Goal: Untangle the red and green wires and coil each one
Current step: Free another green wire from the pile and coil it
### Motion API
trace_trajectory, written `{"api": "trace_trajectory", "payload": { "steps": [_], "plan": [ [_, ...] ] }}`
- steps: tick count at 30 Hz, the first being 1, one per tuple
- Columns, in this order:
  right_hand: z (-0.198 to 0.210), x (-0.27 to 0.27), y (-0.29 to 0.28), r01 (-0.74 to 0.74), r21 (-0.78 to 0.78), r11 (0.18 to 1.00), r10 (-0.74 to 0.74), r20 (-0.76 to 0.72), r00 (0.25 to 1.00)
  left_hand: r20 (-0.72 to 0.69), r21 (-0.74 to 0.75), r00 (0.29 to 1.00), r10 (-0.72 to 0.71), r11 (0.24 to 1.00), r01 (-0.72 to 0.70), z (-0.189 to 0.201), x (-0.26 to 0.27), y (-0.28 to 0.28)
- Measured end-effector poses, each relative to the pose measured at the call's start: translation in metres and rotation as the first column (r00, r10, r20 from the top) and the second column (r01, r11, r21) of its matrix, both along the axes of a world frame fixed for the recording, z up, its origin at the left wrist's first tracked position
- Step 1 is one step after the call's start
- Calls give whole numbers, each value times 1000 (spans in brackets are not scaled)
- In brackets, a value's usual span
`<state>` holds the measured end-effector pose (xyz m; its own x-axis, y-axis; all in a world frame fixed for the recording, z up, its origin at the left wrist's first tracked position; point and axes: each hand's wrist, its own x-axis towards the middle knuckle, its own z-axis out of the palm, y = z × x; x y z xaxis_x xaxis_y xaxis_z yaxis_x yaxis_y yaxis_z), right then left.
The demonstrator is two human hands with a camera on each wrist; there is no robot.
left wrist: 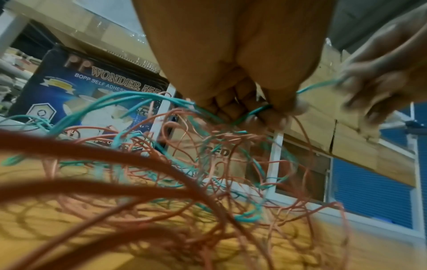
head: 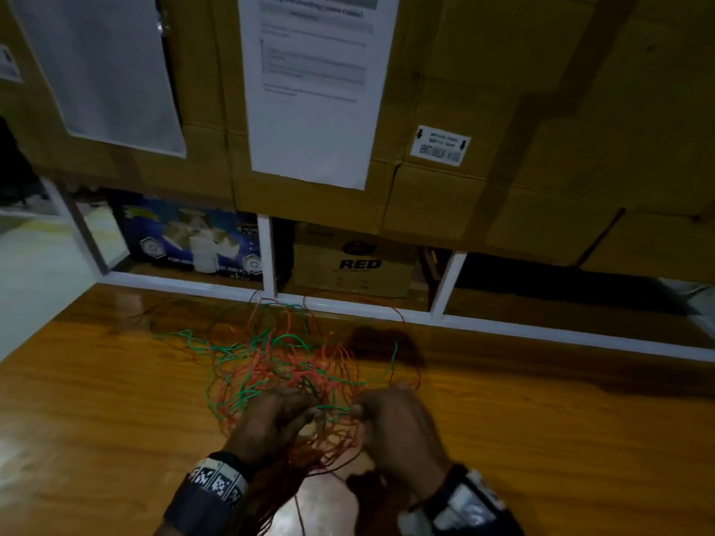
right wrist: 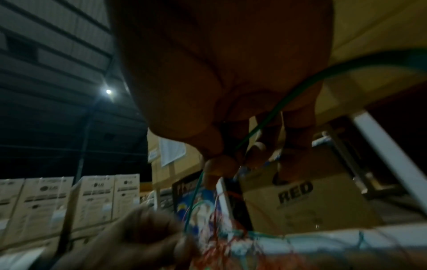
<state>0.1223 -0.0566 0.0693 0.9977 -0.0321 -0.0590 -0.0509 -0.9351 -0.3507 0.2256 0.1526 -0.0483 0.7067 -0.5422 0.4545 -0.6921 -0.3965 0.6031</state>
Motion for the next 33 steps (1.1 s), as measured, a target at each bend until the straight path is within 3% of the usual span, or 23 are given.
{"api": "trace_trajectory", "payload": {
  "steps": [3, 6, 9, 11, 12, 14, 16, 19, 20, 24, 28, 33],
  "plan": [
    [35, -12, -34, 35, 10, 999, -35, 79, 996, 27, -40, 999, 32, 999, -30, -2, 7, 1],
    [75, -29, -67, 88, 23, 996, -89, 84, 992, 38, 22, 999, 8, 1000, -8, 0, 19, 1],
    [96, -48, -97, 150, 48, 987, -153, 48, 987, 62, 54, 997, 44, 997, -48, -12, 28, 6],
    [99, -61, -125, 210, 85, 974, -218, 103, 971, 56, 56, 996, 66, 996, -69, -20, 34, 11],
    [98, -61, -138, 241, 81, 967, -247, 69, 967, 69, 54, 995, 73, 996, -77, -22, 35, 13],
    [94, -48, -148, 299, -11, 954, -295, -198, 935, 72, 69, 996, 61, 995, -66, -21, 33, 9],
    [69, -51, -148, 103, -197, 975, -182, -445, 877, 95, 104, 996, 4, 994, -14, -15, 25, -1],
    [36, -23, -115, -15, -334, 942, -194, -583, 789, 115, 186, 990, -86, 980, 64, -8, 14, -19],
    [26, -13, -91, 5, -370, 929, -223, -551, 804, 124, 207, 989, -81, 977, 54, -9, 13, -21],
    [-7, 9, -10, -42, -123, 992, 11, -246, 969, 104, 215, 993, -60, 976, 36, -10, 20, -20],
    [-15, 26, 32, -76, -105, 992, 65, -104, 992, 77, 165, 995, -62, 985, 48, -3, 20, -14],
    [-11, 33, 28, -56, -147, 988, 64, 44, 997, 110, 176, 991, -80, 983, 59, -2, 17, -13]
  ]
}}
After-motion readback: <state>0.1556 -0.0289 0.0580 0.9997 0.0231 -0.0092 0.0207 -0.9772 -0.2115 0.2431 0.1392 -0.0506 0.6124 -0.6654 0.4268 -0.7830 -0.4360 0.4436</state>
